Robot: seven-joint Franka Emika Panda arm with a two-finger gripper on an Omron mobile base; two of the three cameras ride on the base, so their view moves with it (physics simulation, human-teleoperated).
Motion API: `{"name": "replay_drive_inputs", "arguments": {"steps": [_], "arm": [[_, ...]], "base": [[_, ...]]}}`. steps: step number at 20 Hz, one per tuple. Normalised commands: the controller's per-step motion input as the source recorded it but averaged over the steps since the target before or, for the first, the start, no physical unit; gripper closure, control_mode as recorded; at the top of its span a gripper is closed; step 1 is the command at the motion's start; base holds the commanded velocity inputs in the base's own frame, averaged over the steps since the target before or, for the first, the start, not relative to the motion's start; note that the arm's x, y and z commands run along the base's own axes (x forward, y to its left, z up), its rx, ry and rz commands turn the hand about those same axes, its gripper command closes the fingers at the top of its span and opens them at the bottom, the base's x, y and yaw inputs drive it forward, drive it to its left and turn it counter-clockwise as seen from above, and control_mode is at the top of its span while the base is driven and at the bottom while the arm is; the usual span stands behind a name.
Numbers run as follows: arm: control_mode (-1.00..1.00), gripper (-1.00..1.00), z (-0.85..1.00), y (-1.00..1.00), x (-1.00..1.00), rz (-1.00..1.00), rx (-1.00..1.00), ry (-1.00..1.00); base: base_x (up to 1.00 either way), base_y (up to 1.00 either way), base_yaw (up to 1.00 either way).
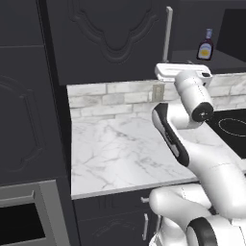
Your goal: Move the mayonnaise and condiment bottle from the cabinet to the dining counter.
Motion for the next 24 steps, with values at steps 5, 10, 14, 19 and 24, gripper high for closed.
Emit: {"name": "replay_drive_inputs", "arguments": {"steps": [5, 10, 14, 19, 24], "arm": [[-1.00, -1.00, 0.00, 0.01, 0.53, 0.02, 0.00, 0.00], [-1.00, -1.00, 0.00, 0.03, 0.44, 0.01, 0.00, 0.00], [-1.00, -1.00, 0.00, 0.01, 0.41, 0.01, 0.00, 0.00], [-1.00, -1.00, 0.00, 0.01, 0.46, 0.01, 0.00, 0.00], [-1.00, -1.00, 0.00, 0.01, 0.46, 0.01, 0.00, 0.00]], "base": [[0.00, 0.00, 0.00], [0.00, 0.00, 0.00], [0.00, 0.00, 0.00], [0.00, 0.00, 0.00], [0.00, 0.00, 0.00]]}}
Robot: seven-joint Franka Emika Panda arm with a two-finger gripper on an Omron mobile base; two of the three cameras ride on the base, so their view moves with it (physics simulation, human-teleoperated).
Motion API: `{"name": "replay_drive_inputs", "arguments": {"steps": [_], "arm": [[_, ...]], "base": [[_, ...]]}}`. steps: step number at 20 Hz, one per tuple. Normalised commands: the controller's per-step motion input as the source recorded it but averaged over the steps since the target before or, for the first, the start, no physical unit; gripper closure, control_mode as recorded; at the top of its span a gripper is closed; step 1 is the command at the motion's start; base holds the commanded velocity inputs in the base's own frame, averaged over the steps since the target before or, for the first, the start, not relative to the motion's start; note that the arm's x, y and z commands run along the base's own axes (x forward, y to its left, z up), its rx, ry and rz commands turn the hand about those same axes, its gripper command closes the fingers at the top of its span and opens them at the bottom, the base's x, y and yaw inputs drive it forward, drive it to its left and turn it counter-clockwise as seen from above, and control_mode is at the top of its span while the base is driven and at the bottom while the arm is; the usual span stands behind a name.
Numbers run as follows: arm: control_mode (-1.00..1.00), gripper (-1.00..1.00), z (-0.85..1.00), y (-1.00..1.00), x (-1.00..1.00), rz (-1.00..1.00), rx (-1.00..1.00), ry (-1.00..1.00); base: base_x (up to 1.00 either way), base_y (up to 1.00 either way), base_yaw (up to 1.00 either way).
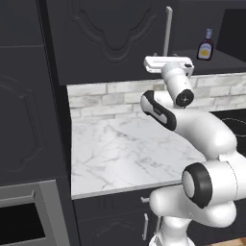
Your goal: Move the mayonnaise and condiment bottle from the cabinet to the dining counter.
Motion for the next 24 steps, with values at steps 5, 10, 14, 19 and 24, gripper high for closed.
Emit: {"name": "replay_drive_inputs", "arguments": {"steps": [5, 10, 14, 19, 24], "arm": [[-1.00, 1.00, 0.00, 0.04, 0.49, 0.02, 0.00, 0.00], [-1.00, 1.00, 0.00, 0.17, 0.54, 0.02, 0.00, 0.04], [-1.00, 1.00, 0.00, 0.40, 0.36, 0.03, 0.00, 0.13], [-1.00, 1.00, 0.00, 0.53, -0.05, 0.02, 0.00, 0.12], [-1.00, 1.00, 0.00, 0.61, -0.60, 0.00, 0.00, 0.08]], "base": [[0.00, 0.00, 0.00], [0.00, 0.00, 0.00], [0.00, 0.00, 0.00], [0.00, 0.00, 0.00], [0.00, 0.00, 0.00]]}}
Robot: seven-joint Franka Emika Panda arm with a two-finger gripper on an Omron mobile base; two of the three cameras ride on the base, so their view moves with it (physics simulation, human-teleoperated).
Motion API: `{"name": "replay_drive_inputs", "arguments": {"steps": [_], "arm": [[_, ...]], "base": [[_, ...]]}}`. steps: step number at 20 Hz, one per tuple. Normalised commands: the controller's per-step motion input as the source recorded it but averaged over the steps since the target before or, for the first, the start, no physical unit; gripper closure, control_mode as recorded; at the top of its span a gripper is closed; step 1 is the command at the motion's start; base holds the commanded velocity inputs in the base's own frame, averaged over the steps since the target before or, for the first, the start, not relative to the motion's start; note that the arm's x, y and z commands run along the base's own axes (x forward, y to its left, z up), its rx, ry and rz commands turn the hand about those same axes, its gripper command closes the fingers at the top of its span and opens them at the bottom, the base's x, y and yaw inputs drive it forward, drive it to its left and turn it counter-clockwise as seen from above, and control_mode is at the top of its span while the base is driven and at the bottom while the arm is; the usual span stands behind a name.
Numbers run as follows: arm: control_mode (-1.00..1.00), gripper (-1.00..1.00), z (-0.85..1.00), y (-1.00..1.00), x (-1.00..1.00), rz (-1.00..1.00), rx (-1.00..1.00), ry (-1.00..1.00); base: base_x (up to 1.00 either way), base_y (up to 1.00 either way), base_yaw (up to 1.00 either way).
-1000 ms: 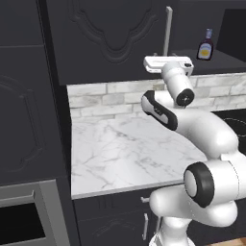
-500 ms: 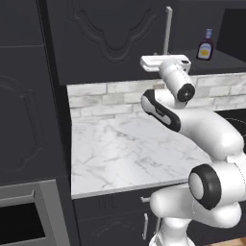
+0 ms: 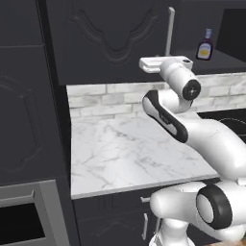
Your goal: Move the mayonnaise and condiment bottle from the cabinet to the dining counter.
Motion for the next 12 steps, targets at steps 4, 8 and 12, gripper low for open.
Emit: {"name": "replay_drive_inputs", "arguments": {"steps": [4, 8, 12], "arm": [[-1.00, 1.00, 0.00, 0.70, -0.93, 0.00, -0.01, 0.04], [-1.00, 1.00, 0.00, 0.85, -0.95, 0.00, -0.02, 0.07], [-1.00, 1.00, 0.01, 0.80, -0.93, 0.00, -0.01, 0.11]], "base": [[0.00, 0.00, 0.00], [0.00, 0.00, 0.00], [0.00, 0.00, 0.00]]}}
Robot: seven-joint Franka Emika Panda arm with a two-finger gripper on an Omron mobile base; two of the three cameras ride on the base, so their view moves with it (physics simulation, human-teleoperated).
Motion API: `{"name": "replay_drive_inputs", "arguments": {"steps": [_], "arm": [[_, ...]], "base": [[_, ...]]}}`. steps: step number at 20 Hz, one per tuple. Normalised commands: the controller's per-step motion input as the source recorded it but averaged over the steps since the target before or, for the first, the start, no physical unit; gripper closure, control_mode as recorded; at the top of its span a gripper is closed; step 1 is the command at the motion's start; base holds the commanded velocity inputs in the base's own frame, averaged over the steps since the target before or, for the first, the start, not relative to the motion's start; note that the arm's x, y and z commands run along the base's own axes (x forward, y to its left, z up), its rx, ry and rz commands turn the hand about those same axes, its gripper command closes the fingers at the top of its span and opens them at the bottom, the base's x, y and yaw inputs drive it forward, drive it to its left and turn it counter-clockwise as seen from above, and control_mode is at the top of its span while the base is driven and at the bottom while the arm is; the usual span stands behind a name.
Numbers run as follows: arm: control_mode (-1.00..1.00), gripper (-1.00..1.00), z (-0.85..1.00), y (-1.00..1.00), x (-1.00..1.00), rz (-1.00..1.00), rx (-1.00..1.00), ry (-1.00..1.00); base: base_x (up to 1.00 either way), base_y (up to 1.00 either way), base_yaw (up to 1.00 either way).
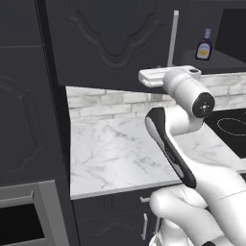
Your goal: Move the mayonnaise and condiment bottle from the cabinet to the dining counter.
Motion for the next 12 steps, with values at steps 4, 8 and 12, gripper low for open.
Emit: {"name": "replay_drive_inputs", "arguments": {"steps": [4, 8, 12], "arm": [[-1.00, 1.00, 0.02, 0.84, -0.86, -0.01, -0.02, 0.15], [-1.00, 1.00, 0.00, 0.92, -0.84, -0.02, -0.04, 0.15], [-1.00, 1.00, 0.00, 0.99, -0.75, -0.02, -0.07, 0.16]], "base": [[0.00, 0.00, 0.00], [0.00, 0.00, 0.00], [0.00, 0.00, 0.00]]}}
